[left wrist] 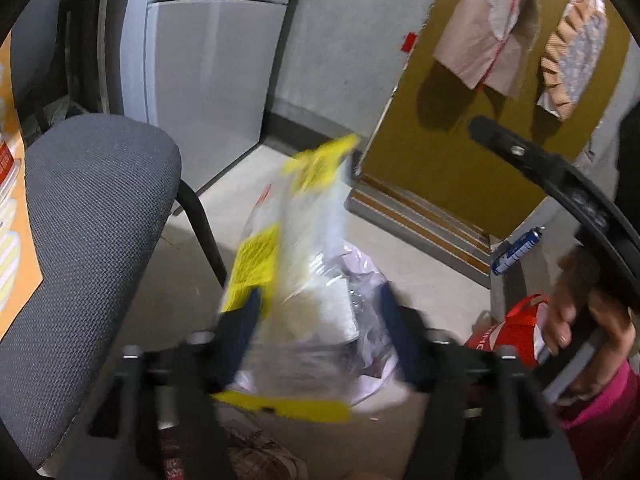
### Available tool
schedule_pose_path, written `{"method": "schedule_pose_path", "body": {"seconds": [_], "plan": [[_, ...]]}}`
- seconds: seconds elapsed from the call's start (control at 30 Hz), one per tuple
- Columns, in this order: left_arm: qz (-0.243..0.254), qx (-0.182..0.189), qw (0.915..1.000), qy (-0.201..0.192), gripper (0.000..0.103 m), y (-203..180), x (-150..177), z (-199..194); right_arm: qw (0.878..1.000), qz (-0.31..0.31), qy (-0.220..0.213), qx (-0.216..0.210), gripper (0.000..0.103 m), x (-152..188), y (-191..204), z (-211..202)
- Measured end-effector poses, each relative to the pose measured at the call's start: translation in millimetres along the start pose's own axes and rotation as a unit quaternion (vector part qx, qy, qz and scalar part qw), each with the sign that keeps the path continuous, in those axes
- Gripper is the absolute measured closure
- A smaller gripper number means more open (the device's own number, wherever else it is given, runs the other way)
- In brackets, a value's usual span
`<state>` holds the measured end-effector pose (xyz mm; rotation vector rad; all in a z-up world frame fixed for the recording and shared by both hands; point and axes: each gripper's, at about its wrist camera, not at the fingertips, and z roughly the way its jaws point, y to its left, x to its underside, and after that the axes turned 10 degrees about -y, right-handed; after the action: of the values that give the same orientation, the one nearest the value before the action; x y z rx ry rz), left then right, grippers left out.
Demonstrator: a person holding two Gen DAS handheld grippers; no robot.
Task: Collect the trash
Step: 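Carry towel and wrapper to the bin and open both tools over it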
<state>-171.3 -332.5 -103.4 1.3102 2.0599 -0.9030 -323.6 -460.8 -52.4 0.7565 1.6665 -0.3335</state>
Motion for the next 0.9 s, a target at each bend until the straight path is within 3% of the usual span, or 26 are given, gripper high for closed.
{"method": "schedule_pose_path", "body": {"seconds": [0.27, 0.53, 0.9], "plan": [[-0.007, 0.014, 0.9994, -0.03, 0.035, 6, -2, -14, 1.0, -0.001, 0.012, -0.01, 0.043, 11, 7, 9], [-0.031, -0.06, 0.9932, -0.095, 0.035, 40, -8, -65, 0.995, 0.0, 0.086, -0.059, 0.043, 62, 35, 35], [-0.076, -0.127, 0.9793, -0.138, 0.035, 77, 3, -114, 0.991, -0.046, 0.087, -0.087, 0.043, 68, 58, 36]]}}
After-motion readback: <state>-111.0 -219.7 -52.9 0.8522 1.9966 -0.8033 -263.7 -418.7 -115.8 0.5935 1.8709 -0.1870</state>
